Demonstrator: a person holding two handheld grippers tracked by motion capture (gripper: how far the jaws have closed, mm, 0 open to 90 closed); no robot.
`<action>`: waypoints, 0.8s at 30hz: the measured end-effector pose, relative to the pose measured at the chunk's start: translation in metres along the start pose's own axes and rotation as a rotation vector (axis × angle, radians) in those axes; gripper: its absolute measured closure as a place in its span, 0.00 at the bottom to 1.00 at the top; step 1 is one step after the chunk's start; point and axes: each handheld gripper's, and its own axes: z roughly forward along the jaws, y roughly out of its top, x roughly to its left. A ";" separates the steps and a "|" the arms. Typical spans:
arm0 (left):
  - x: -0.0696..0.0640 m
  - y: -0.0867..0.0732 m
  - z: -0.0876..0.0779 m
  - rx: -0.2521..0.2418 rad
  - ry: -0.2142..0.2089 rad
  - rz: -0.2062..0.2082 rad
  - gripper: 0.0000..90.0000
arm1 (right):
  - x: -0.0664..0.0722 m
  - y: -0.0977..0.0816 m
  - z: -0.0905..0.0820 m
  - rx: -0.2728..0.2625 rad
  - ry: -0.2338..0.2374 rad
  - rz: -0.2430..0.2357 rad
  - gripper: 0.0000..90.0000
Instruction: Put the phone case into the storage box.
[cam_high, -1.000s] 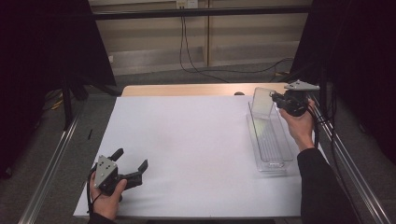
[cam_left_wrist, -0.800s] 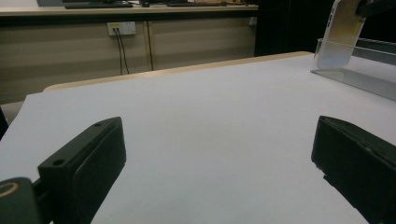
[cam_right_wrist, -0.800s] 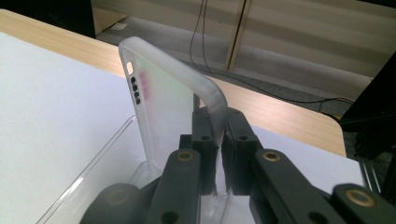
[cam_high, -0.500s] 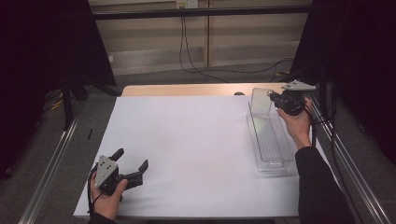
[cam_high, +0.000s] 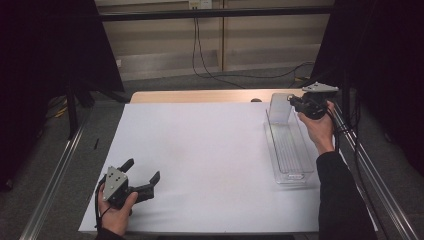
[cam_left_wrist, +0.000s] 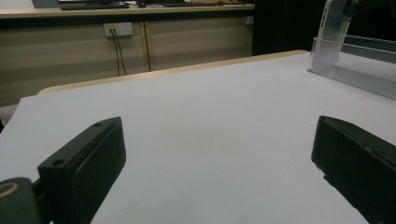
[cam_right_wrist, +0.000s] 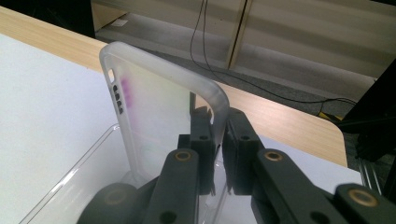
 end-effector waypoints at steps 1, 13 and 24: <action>0.000 0.000 0.000 -0.001 0.002 -0.003 0.03 | 0.000 0.000 0.001 0.002 -0.005 -0.004 0.92; 0.000 0.000 0.001 0.001 0.002 0.002 0.03 | -0.004 -0.001 0.005 0.001 -0.025 0.023 0.93; 0.001 0.000 0.001 0.003 0.006 0.002 0.03 | -0.004 -0.001 0.006 -0.006 -0.027 0.058 0.90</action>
